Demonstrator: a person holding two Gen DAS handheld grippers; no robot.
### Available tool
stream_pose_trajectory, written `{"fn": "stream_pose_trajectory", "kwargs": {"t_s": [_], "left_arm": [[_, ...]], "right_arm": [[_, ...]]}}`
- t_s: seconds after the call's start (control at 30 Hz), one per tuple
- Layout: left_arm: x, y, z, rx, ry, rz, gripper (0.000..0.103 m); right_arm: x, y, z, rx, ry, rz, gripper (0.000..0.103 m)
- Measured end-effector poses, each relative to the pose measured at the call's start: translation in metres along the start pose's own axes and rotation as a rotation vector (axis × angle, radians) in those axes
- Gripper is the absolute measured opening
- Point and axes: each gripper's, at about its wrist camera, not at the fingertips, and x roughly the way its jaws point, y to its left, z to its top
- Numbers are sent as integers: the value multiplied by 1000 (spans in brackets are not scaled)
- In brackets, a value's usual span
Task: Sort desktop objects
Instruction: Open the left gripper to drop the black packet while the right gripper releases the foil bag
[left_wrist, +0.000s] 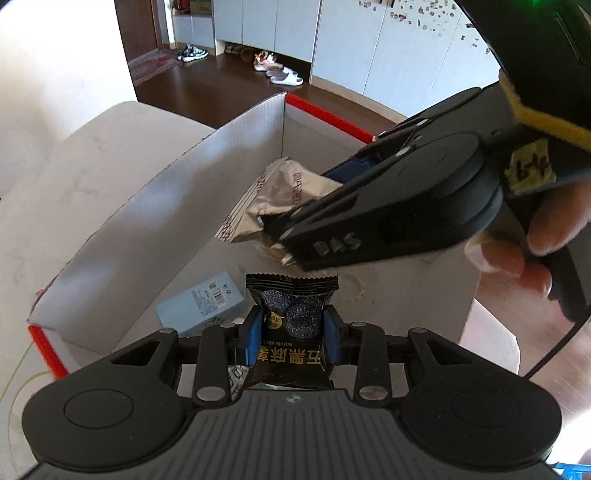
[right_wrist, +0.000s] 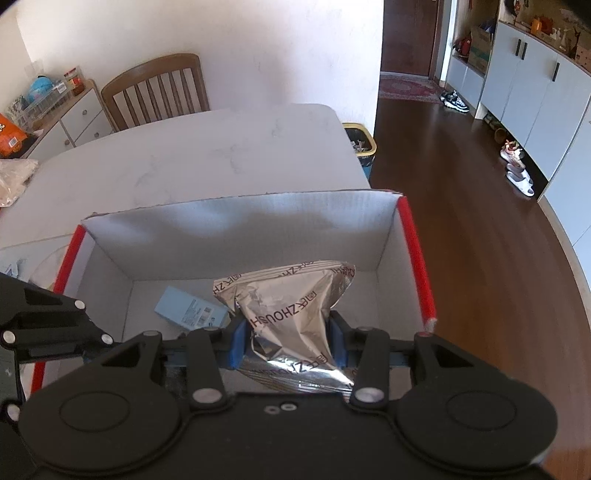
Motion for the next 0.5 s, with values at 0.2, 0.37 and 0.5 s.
{"fn": "stream_pose_trajectory", "kwargs": {"t_s": [0.2, 0.37, 0.5], "left_arm": [[10, 3, 10, -1, 21, -10, 33], [16, 5, 13, 0, 33, -18, 33], [19, 7, 14, -5, 37, -25, 33]], "right_arm": [[20, 0, 2, 1, 32, -2, 44], [31, -3, 1, 12, 57, -11, 44], [35, -2, -3, 13, 65, -12, 44]]}}
